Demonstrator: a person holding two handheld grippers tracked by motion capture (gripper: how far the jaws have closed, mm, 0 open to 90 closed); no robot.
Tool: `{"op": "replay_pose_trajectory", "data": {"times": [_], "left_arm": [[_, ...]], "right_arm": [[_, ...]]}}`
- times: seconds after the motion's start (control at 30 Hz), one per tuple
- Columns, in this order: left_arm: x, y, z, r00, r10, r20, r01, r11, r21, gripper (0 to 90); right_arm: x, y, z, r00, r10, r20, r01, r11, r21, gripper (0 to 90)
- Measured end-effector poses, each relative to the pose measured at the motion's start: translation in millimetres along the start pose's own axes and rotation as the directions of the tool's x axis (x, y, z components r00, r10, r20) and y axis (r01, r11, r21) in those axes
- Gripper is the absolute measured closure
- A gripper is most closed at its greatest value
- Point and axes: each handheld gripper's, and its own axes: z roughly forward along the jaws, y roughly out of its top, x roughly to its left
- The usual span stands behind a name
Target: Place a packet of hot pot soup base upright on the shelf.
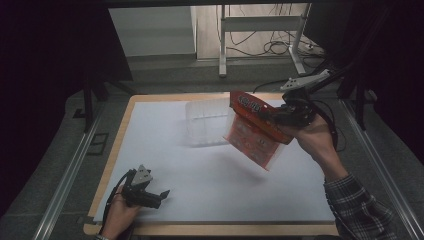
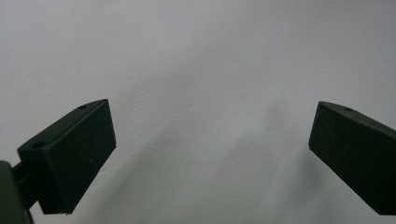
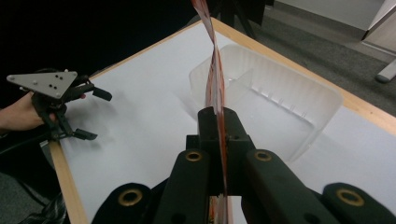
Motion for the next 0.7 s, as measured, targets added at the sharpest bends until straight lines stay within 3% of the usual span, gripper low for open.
{"op": "replay_pose_trajectory", "data": {"times": [0.7], "left_arm": [[0.1, 0.0, 0.0, 1.0, -0.001, 0.001, 0.001, 1.0, -0.001, 0.2]], "right_arm": [[-22.8, 30.8, 13.5, 0.9995, 0.03, 0.01, -0.03, 0.999, -0.021, 89.0]]}}
